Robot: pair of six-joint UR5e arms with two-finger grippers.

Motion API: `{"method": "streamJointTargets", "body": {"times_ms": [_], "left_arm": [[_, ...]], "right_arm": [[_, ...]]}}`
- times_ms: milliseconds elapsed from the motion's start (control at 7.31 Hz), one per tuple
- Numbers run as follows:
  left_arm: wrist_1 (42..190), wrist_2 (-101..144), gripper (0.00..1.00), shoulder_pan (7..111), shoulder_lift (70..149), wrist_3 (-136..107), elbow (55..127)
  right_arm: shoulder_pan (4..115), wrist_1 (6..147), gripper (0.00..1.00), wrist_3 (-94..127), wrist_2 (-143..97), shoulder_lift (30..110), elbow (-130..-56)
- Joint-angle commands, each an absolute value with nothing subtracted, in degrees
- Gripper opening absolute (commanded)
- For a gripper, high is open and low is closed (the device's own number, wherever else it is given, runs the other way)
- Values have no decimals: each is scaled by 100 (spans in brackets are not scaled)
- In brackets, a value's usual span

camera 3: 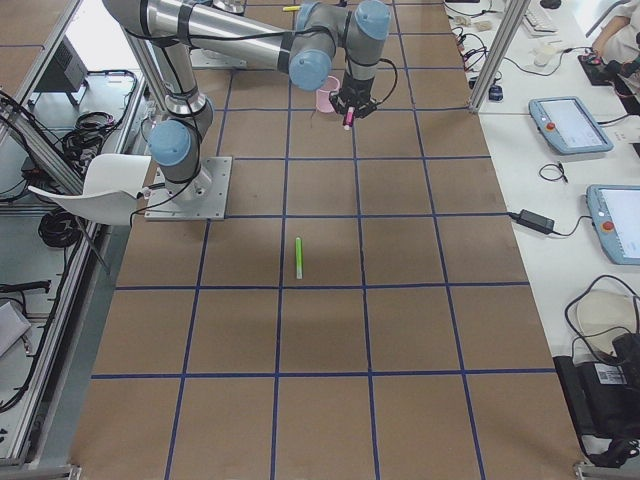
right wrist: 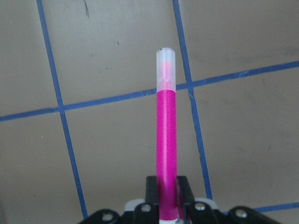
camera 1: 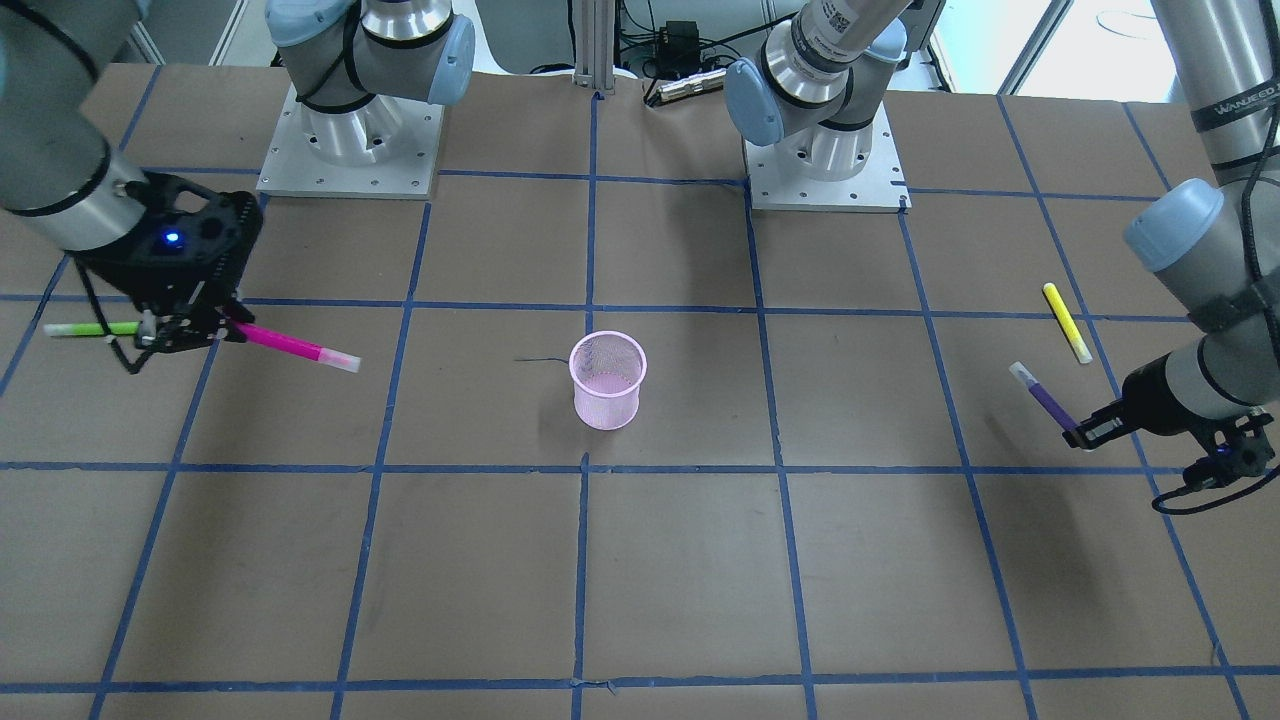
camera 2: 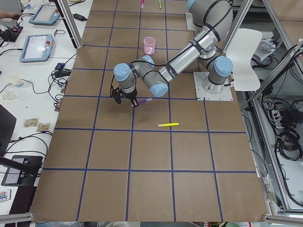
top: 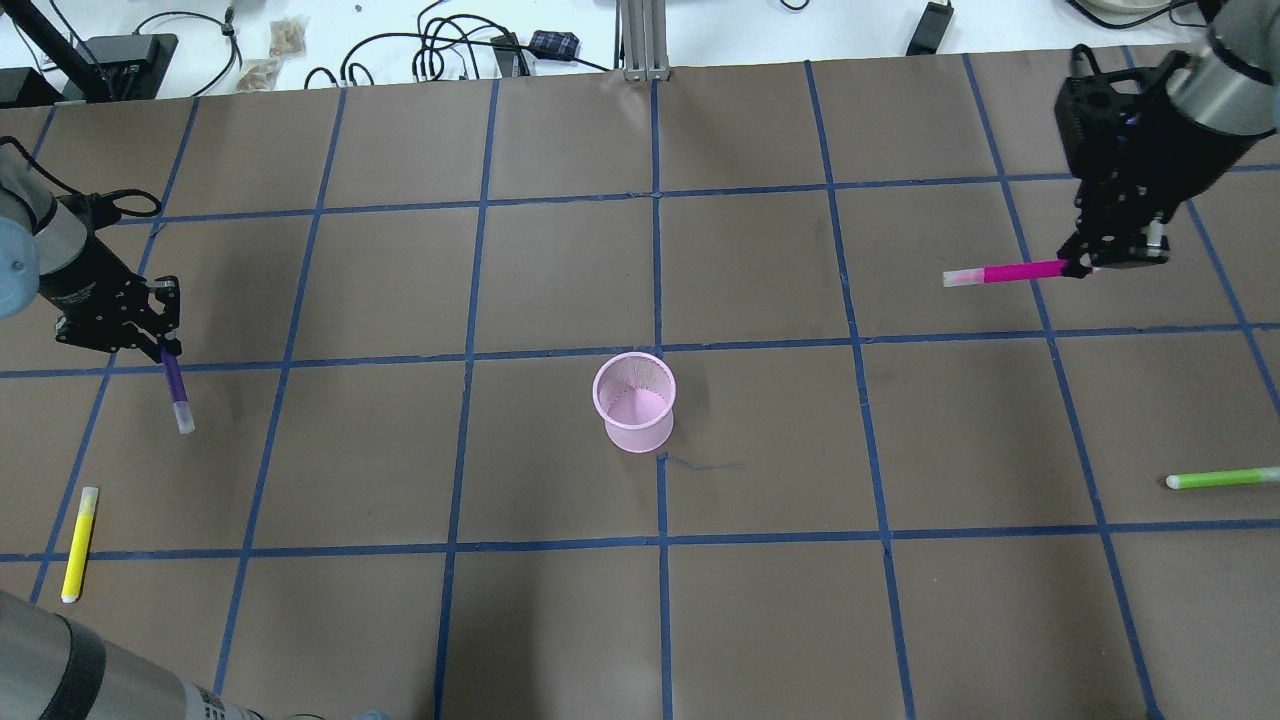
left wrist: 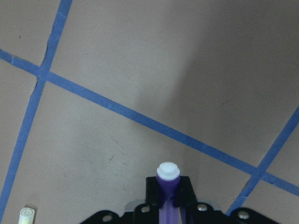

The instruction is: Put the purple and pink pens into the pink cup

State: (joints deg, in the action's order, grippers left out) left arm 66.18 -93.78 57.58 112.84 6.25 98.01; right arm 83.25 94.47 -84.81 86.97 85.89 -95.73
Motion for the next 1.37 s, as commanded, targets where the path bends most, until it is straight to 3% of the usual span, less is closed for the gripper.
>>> {"method": "streamJointTargets", "body": {"times_ms": [0,547,957,1231], "left_arm": [[6610,-9378,0,5757,11285,633,9800],[6583,-9387,0,5748,11303,624,9800],[6583,-9387,0,5748,11277,624,9826],[6548,-9378,0,5748,11329,624,9817]], "right_arm": [[9776,9649,3,-6503,8814,8517,-9536],[11405,9994,2,-3540,9726,7816,-9397],[12092,9617,2,-3401,10350,7068,-8729],[12287,9589,4,-3523,10827,6865,-8727]]}}
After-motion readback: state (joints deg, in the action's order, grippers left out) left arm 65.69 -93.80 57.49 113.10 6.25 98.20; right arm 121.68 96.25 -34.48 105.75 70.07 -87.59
